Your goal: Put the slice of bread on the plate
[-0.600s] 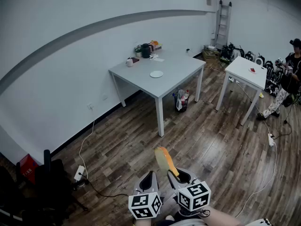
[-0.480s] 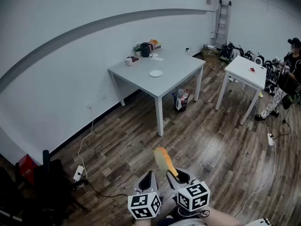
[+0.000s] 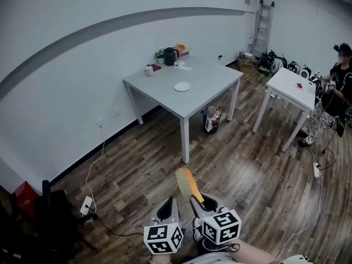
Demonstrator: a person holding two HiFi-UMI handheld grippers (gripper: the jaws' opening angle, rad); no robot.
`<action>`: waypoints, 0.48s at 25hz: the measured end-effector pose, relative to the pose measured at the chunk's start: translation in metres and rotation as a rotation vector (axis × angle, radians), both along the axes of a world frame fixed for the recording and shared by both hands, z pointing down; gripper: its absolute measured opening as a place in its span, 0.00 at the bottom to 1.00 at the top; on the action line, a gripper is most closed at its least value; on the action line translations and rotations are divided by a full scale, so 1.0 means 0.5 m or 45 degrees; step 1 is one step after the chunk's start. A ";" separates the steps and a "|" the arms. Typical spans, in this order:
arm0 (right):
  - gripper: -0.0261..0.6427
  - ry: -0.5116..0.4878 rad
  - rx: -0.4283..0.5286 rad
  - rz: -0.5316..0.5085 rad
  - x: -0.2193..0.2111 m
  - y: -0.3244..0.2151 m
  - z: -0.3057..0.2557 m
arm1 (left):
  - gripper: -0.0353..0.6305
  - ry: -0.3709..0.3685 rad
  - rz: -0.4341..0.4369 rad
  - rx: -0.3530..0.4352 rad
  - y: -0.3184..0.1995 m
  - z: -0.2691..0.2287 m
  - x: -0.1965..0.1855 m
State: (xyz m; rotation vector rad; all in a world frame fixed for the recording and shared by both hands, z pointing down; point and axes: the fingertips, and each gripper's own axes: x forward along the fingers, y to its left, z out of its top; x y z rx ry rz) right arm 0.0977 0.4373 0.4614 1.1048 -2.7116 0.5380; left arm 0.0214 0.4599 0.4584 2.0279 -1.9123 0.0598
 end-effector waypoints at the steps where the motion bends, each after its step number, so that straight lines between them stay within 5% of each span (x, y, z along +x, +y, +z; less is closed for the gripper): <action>1: 0.17 -0.005 0.007 -0.003 -0.011 -0.034 -0.006 | 0.06 -0.011 0.001 0.003 -0.032 -0.005 -0.008; 12: 0.17 -0.018 0.092 -0.034 -0.057 -0.415 -0.074 | 0.06 -0.023 -0.017 0.067 -0.414 -0.065 -0.045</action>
